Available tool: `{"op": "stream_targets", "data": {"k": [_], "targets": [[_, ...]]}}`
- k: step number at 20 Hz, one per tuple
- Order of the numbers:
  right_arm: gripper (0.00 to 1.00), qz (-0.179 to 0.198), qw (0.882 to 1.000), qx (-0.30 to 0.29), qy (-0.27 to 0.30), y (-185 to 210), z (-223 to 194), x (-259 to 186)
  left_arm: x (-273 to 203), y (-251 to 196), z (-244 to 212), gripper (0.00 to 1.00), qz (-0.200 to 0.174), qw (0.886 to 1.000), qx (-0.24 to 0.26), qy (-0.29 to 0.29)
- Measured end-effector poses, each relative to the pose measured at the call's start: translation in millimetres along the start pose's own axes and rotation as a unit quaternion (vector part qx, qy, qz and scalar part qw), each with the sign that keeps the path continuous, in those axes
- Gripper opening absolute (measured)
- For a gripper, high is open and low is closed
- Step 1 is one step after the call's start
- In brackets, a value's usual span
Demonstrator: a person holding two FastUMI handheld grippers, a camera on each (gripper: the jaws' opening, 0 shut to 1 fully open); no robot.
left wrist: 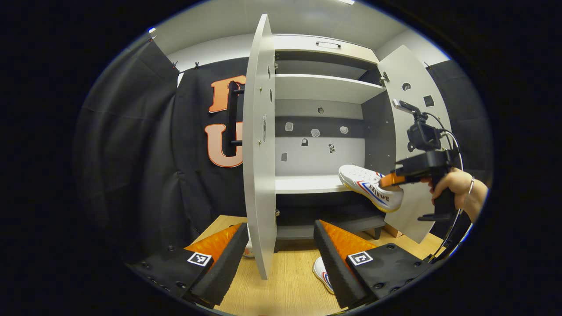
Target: Grab one shoe with the right hand and put it into the shoe cabinet, grab the other shoe with the left hand and put it into the shoe cabinet; then close the right door with the right hand and the left door with the left hand.
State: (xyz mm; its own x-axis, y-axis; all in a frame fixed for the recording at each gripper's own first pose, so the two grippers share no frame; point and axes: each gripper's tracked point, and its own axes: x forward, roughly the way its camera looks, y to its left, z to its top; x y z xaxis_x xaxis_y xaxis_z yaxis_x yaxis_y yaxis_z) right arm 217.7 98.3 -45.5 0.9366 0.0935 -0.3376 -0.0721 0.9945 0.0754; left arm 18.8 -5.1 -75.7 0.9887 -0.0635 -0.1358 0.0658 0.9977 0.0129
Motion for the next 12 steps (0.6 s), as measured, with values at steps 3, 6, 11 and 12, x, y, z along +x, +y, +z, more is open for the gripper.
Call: {"op": "stream_targets", "data": {"k": [3, 6, 11, 12], "targets": [[0.0, -0.007, 1.0, 0.002, -0.009, 1, 35, 30, 5, 4, -2, 0.96, 0.0, 1.0, -0.004, 0.003], [0.0, -0.018, 1.0, 0.003, -0.011, 0, 61, 66, 12, 10, -4, 0.96, 0.005, 1.0, -0.007, 0.004], [0.0, -0.045, 0.999, -0.003, 0.015, -11, 70, 127, 19, 22, -6, 0.96, 0.016, 1.0, -0.013, 0.008], [0.0, -0.051, 0.998, -0.001, 0.027, -13, 66, 139, 20, 25, -7, 0.96, 0.018, 1.0, -0.014, 0.01]]}}
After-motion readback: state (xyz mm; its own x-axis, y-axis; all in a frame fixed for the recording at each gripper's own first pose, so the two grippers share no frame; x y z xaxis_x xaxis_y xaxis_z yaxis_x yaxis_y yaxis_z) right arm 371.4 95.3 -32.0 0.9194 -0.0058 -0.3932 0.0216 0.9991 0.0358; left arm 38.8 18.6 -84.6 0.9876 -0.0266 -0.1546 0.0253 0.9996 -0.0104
